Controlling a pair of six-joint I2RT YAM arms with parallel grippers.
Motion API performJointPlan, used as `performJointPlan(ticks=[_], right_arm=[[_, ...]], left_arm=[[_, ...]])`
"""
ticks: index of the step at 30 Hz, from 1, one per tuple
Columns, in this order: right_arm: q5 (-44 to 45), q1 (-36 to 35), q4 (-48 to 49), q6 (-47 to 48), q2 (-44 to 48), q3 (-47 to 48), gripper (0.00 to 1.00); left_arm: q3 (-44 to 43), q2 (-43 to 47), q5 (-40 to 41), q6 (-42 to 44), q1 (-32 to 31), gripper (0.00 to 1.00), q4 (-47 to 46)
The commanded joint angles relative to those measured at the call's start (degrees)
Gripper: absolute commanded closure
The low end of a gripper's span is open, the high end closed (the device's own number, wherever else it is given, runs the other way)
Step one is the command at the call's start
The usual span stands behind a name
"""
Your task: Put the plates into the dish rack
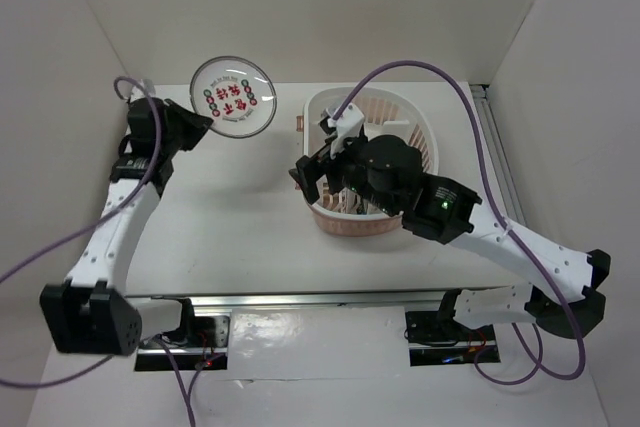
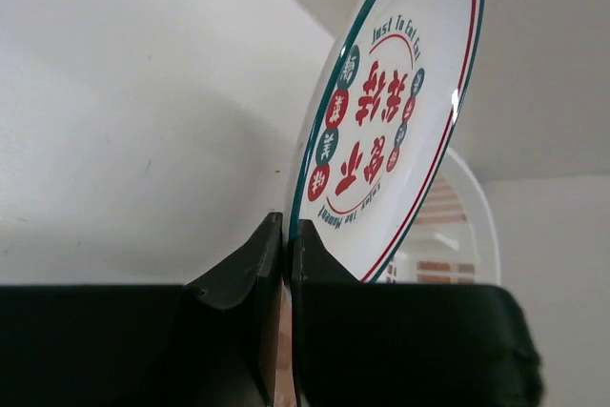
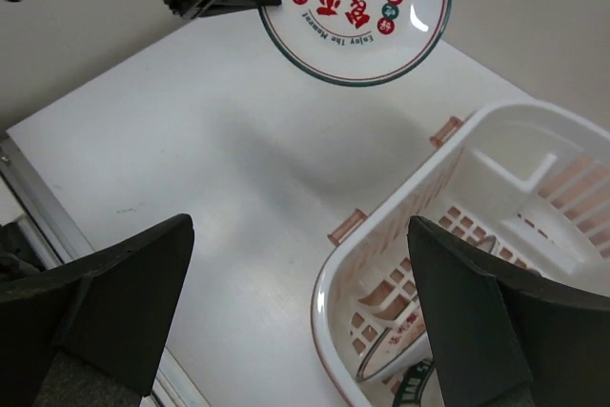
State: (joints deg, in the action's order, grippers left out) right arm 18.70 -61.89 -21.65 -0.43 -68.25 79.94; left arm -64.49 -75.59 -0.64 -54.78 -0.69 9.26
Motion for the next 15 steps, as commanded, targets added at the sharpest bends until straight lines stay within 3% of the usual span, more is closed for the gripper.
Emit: performJointPlan(ticks=[1, 8, 9, 15], right_arm=[[-5.07, -0.43, 6.97, 3.06, 0.84, 5.30, 0.00], [-9.28, 2.90, 6.36, 4.73, 0.84, 7.95, 0.00], [-12.08, 4.91, 6.36, 4.04, 0.84, 7.95, 0.00], [-19.39, 16.78, 8.82, 1.40, 0.84, 5.23, 0.00]], left_arm=[[1.12, 12.96, -5.49, 7.49, -0.37, 1.00, 4.09], [2.17, 24.87, -20.17, 14.44, -0.89, 1.00, 10.69], [2.70, 27.58, -24.45, 15.05, -0.89, 1.00, 10.00], [7.79, 35.95, -33.01, 16.19, -0.89, 1.00, 6.04]])
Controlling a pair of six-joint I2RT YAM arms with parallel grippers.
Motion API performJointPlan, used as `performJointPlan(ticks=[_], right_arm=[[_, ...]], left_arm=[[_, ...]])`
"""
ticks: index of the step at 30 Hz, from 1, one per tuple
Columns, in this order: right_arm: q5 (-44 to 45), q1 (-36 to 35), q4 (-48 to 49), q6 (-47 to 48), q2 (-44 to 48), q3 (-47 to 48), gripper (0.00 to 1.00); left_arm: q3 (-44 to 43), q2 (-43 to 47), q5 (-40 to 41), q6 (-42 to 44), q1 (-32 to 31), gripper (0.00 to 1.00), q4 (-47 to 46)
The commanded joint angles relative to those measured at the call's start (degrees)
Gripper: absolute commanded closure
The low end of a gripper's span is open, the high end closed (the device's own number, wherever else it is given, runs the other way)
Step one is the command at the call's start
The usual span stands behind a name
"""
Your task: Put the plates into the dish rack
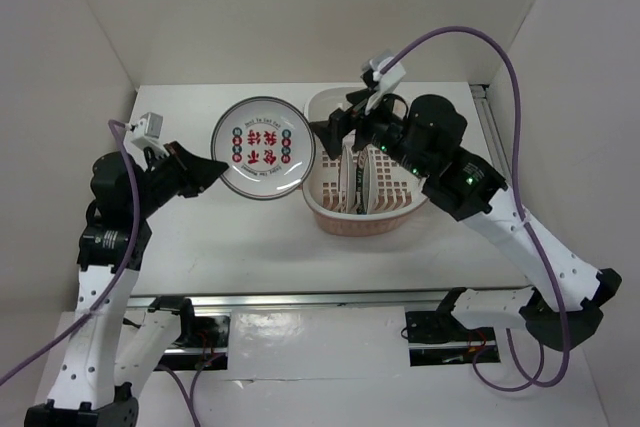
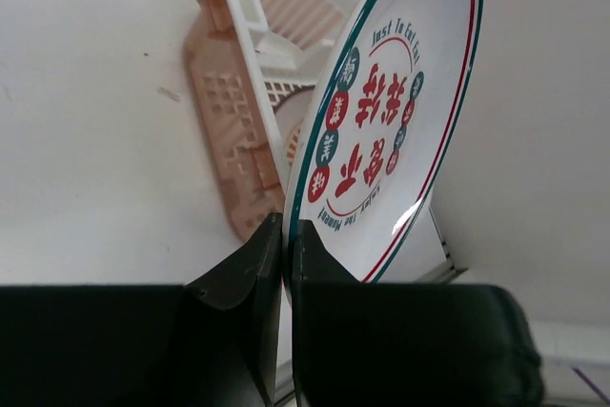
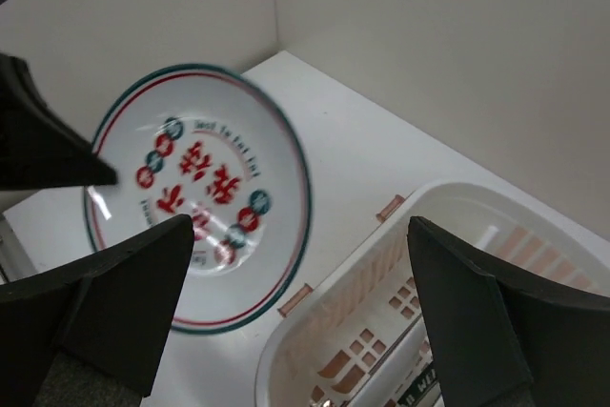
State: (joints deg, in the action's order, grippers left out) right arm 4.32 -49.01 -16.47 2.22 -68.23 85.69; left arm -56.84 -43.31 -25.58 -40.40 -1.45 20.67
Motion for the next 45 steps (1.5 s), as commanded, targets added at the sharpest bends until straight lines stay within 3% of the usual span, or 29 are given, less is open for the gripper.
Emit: performJointPlan(ticks=[1, 6, 11, 23, 31, 35, 37, 40, 41, 44, 45], right_arm=[[-8.67, 8.02, 3.64, -1.95, 0.81, -0.52, 0.00], [-23.28, 18.15, 3.64, -5.81, -1.82, -0.52, 0.00], [-30.67, 17.47, 4.34, -7.66, -2.44, -1.84, 0.00], [-31.03, 16.23, 6.98, -9.86, 1.07, -5.09, 0.00], [-35.95, 13.86, 1.18, -8.11, -1.29, -3.16, 0.00], [-34.21, 11.05, 3.28, -8.11, -0.69, -8.24, 0.00], [-32.89, 10.34, 4.60, -8.63, 0.02, -9.75, 0.04], [-32.19, 10.34, 4.60, -8.63, 0.55, -10.46, 0.23], [-32.18, 10.34, 4.60, -8.63, 0.55, -10.46, 0.42], [-30.95, 9.81, 4.60, -9.24, 0.55, -10.46, 0.72], [-30.43, 9.81, 5.13, -9.25, 1.16, -10.46, 0.89]], left_arm=[[0.15, 4.37, -8.86, 2.60, -0.13, 1.00, -5.37], [3.13, 8.14, -13.87, 3.22, -0.13, 1.00, -9.14], [5.07, 8.77, -15.28, 3.22, -0.13, 1.00, -11.88], [6.13, 4.73, -16.43, 1.47, -0.13, 1.00, -16.10], [7.88, 4.73, -17.57, -1.07, -0.13, 1.00, -20.48], [7.88, 4.11, -19.50, -2.66, -0.13, 1.00, -22.77], [7.88, 4.11, -19.50, -2.66, -0.13, 1.00, -23.39], [7.88, 3.59, -19.50, -2.66, -0.13, 1.00, -23.39], [7.88, 3.58, -19.50, -2.66, -0.13, 1.00, -23.39], [7.88, 3.58, -19.50, -3.19, -0.13, 1.00, -23.92], [8.49, 3.58, -19.50, -3.19, -0.13, 1.00, -23.92]])
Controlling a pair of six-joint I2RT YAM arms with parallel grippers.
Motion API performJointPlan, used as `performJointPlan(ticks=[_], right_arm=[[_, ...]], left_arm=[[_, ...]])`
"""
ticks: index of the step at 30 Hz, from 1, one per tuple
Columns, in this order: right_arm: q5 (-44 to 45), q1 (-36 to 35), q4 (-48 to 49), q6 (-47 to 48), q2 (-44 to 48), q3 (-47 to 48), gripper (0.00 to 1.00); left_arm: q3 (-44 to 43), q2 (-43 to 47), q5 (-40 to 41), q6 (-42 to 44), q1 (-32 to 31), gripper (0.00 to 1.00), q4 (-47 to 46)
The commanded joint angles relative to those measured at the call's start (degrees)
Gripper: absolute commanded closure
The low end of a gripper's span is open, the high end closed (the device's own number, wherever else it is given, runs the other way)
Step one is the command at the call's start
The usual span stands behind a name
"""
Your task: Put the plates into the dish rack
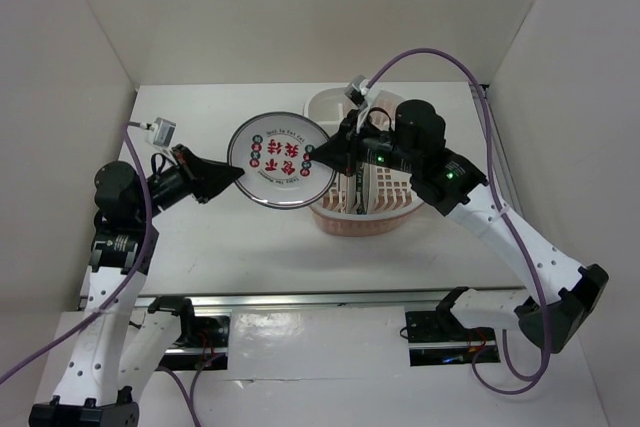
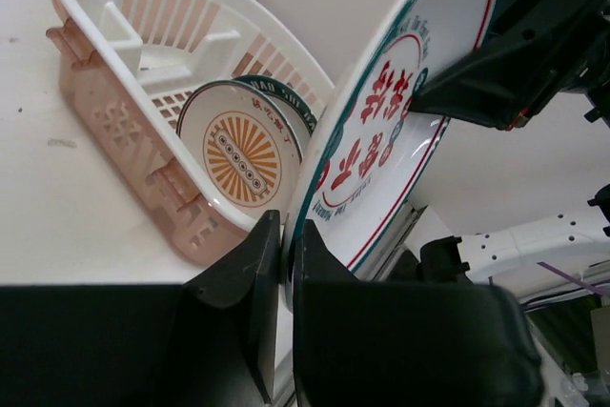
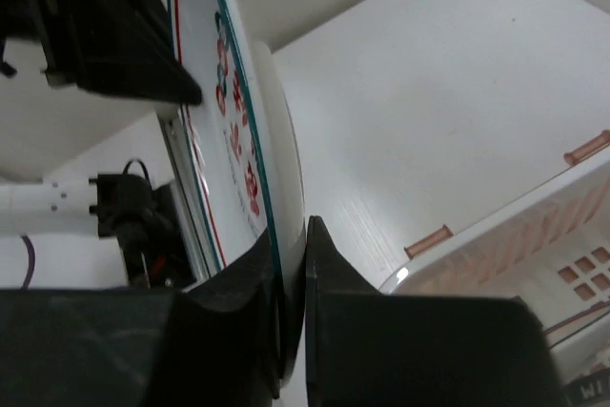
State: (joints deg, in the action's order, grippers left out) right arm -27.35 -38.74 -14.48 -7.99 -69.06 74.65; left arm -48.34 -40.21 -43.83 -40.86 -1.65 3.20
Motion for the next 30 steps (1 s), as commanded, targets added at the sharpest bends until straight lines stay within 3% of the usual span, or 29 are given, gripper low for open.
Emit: performJointPlan(ticks=[1, 6, 10, 11, 12, 13, 14, 16, 17, 20, 24, 30], right_arm=[[2.47, -0.46, 3.14, 0.09, 2.00, 0.58, 0.96], [9.59, -1.60, 4.55, -4.49, 4.72, 0.58, 1.00], [25.11, -3.96, 2.01, -6.60, 7.53, 3.39, 1.00], [35.77, -4.84, 0.17, -7.65, 8.93, 4.18, 1.00], [46.93, -5.46, -0.98, -7.66, 9.64, 4.71, 1.00], [47.04, -5.47, -2.73, -7.66, 9.64, 5.50, 1.00], [54.79, -5.47, -4.75, -7.66, 9.64, 6.29, 1.00], [61.08, -5.99, -10.64, -7.66, 9.64, 8.39, 1.00], [63.80, -5.99, -12.48, -7.66, 9.64, 8.40, 1.00], [75.57, -6.61, -18.73, -9.14, 9.64, 8.40, 1.00], [88.58, -6.61, -29.08, -13.62, 9.12, 9.81, 1.00], [96.96, -6.61, -35.61, -18.89, 3.42, 9.11, 1.00]], left_arm=[[0.00, 0.48, -1.25, -3.25, 0.07, 1.00, -7.15], [1.14, 0.48, -0.47, -3.26, 0.07, 1.00, -5.94], [0.08, 0.48, 1.29, -0.10, 0.07, 0.37, -1.02], [-1.13, 0.48, 2.77, 1.47, 0.07, 0.09, 0.47], [-1.67, 0.48, 2.79, 2.36, 0.07, 0.00, 3.97], [-2.20, 0.48, 2.79, 3.41, 0.07, 0.00, 5.74], [-2.98, -0.22, 2.09, 4.73, 0.07, 0.00, 7.94], [-5.97, -2.41, 2.09, 8.77, -0.45, 0.00, 13.73], [-6.76, -2.94, 3.04, 10.09, -0.46, 0.00, 19.94], [-7.30, -2.25, 8.99, 13.78, -0.46, 0.00, 26.57], [-4.41, 0.48, 14.39, 13.71, -0.46, 0.00, 29.66], [-2.47, 1.71, 17.46, 13.70, -0.99, 0.00, 31.08]])
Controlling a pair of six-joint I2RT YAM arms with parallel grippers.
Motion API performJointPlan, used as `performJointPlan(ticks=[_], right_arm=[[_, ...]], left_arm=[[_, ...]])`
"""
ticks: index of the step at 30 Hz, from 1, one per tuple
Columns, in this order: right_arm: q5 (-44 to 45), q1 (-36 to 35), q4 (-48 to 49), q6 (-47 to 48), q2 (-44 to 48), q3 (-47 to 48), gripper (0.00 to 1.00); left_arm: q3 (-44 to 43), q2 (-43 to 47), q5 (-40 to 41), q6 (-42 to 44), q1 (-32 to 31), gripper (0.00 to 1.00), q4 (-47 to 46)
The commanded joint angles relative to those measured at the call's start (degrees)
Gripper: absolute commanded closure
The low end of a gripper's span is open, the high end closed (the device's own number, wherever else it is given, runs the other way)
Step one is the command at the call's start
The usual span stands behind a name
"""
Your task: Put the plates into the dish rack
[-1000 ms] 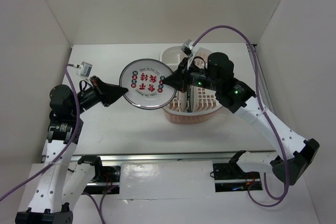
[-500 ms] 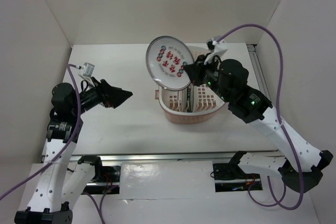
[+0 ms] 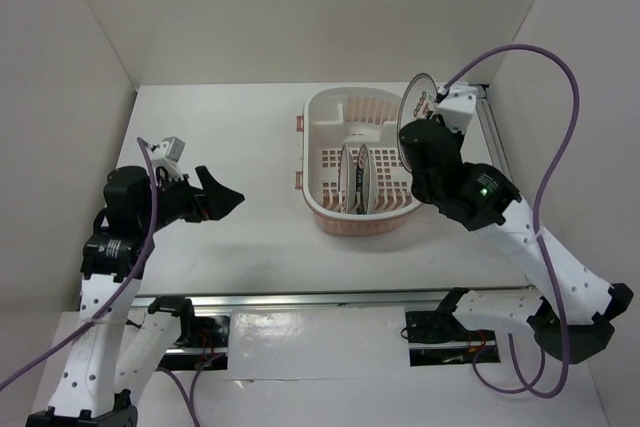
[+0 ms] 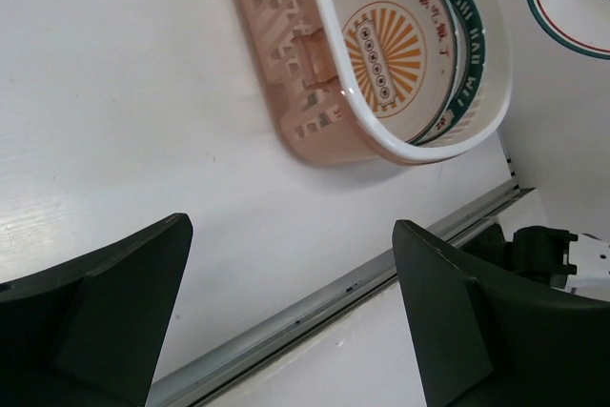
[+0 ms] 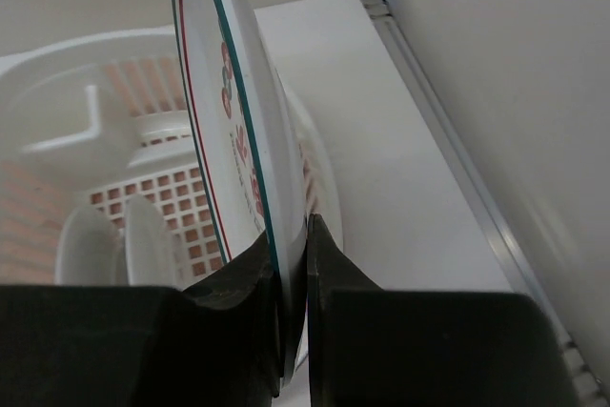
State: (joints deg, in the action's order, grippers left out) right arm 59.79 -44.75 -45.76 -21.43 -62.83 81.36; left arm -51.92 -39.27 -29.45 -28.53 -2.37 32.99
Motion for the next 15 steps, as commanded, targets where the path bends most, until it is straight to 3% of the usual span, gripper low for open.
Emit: performJointPlan(ticks=[1, 9, 15], right_arm=[[10.52, -0.60, -4.86, -5.46, -2.83, 2.40, 1.00], [10.18, -0.60, -5.48, -7.75, -6.52, -1.37, 1.00], [4.12, 3.61, 2.59, -2.92, -6.52, -7.26, 1.00]], left_arm=[[1.12, 1.47, 3.96, 1.90, -0.79, 0.00, 1.28], [1.12, 1.47, 7.30, 1.90, -2.81, 0.00, 1.28], [2.18, 2.61, 7.30, 1.90, -3.34, 0.00, 0.76]])
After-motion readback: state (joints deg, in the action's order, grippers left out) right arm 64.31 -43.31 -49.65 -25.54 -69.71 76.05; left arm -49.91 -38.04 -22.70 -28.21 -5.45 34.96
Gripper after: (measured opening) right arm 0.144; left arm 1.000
